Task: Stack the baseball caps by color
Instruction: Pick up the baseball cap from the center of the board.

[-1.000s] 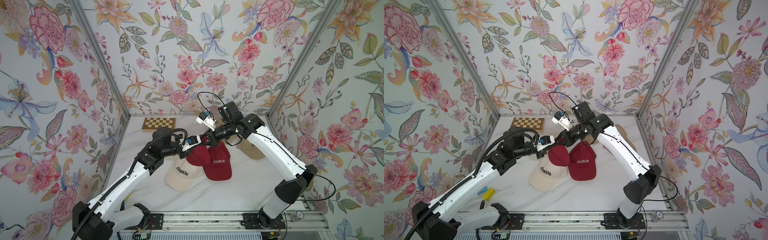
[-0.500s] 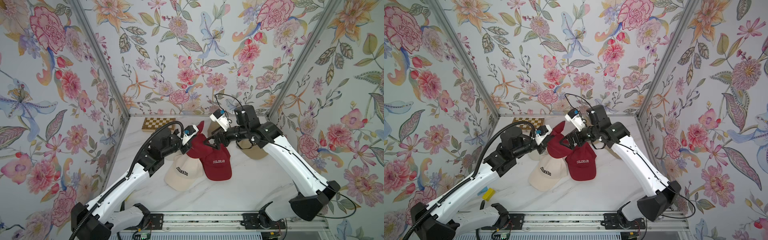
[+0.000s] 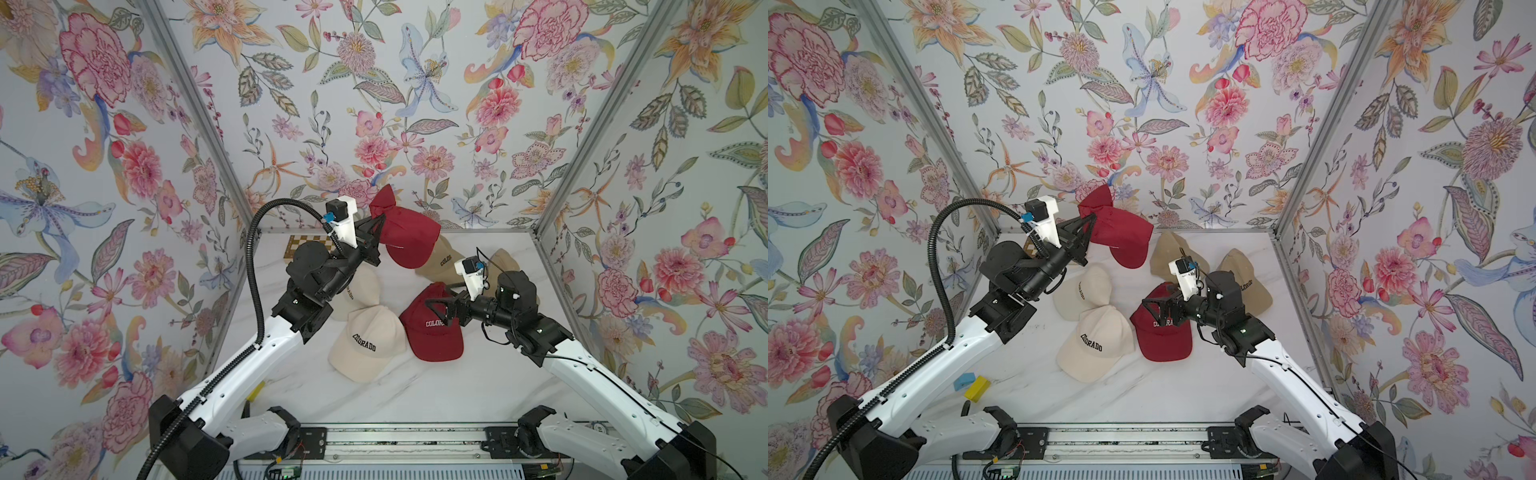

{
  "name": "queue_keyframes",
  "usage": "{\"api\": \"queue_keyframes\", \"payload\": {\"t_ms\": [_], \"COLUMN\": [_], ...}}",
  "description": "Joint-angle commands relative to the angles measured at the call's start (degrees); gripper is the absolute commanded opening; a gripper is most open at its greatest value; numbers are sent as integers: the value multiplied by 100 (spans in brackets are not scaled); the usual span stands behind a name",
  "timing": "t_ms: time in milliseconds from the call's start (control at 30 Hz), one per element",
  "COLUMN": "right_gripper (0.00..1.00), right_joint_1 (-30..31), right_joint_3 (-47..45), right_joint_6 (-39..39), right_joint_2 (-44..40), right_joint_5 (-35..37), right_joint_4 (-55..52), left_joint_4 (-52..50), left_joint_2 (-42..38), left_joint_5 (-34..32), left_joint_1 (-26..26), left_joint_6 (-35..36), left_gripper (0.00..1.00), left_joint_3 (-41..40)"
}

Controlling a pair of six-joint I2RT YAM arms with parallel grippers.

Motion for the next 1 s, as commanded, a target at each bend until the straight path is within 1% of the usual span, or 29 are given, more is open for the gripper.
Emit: {"api": "queue_keyframes", "payload": {"t_ms": [0,133,233,367,467,500,567,633,800,900,933,967], "right_gripper": [99,99,99,99,95,92,85,74,51,13,3,0], "right_joint_1": [-10,31,61,61,61,61,52,52,9,-18,-27,-36], "right_joint_3": [-208,-376,-355,-216,-76,-25,52,120,168,152,160,168], "right_joint_6": [28,-167,-324,-409,-375,-341,-305,-271,-286,-306,-319,-329], "right_joint_2": [-21,197,395,714,959,1039,1158,1238,1249,1184,1146,1104], "right_joint_5": [-17,6,230,297,232,215,172,128,101,77,66,32], "right_joint_4": [1671,2516,2875,3274,3511,3583,3676,3753,3773,3744,3685,3625], "left_joint_4": [684,803,908,1038,1124,1159,1221,1266,1356,1413,1438,1428], "left_joint_2": [94,218,277,382,447,467,500,519,588,631,639,651], "left_joint_5": [48,219,284,449,531,564,626,688,796,875,901,914], "left_joint_1": [-25,-27,-26,-33,-26,-29,-29,-27,-39,-27,-27,-26], "left_joint_6": [-971,-1303,-1501,-1698,-1823,-1860,-1927,-1973,-2082,-2125,-2140,-2126], "left_gripper": [0,0,0,0,0,0,0,0,0,0,0,0], "left_joint_3": [84,75,37,3,-30,-45,-72,-99,-233,-300,-318,-328]}}
